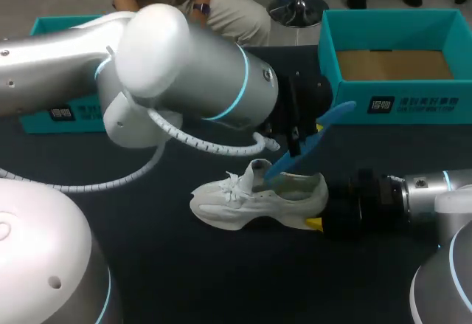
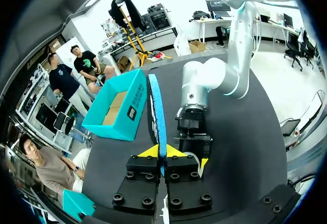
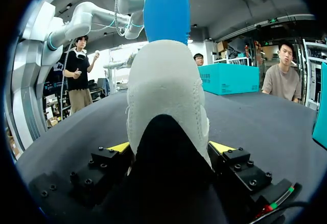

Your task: Take the shoe out of the shoebox, open the shoe tongue, remove and reinsert the insole, then place the shoe into the shoebox

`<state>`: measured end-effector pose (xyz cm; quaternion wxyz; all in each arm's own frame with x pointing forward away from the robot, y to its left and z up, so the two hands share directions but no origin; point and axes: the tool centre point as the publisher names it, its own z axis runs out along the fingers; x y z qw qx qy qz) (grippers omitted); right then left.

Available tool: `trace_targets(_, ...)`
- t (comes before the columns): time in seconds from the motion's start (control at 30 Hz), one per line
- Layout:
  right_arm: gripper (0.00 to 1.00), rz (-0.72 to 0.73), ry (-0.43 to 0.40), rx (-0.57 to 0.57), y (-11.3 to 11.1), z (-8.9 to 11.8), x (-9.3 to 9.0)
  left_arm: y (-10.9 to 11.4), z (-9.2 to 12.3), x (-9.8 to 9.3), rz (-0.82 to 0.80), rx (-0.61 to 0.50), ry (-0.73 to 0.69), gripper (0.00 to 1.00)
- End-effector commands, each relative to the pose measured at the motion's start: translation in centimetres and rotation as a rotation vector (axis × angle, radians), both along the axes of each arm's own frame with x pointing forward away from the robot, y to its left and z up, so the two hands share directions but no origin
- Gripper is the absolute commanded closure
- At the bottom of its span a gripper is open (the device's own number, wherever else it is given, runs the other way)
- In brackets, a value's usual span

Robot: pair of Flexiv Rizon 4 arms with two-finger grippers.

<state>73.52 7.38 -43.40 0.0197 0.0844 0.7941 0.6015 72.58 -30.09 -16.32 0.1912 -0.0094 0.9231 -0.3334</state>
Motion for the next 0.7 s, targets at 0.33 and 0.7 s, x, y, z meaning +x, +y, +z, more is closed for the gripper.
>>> trace_targets(0.33, 1.00, -0.002, 0.000, -0.003, 0.1, -0.5, -0.1, 2.2, 4.0, 0.9, -0.035, -0.151, 0.053, 1.00)
trace_targets(0.7, 1.00, -0.002, 0.000, -0.003, 0.1, -0.5, -0.1, 3.3, 6.5, 1.9, -0.024, -0.222, 0.080, 1.00)
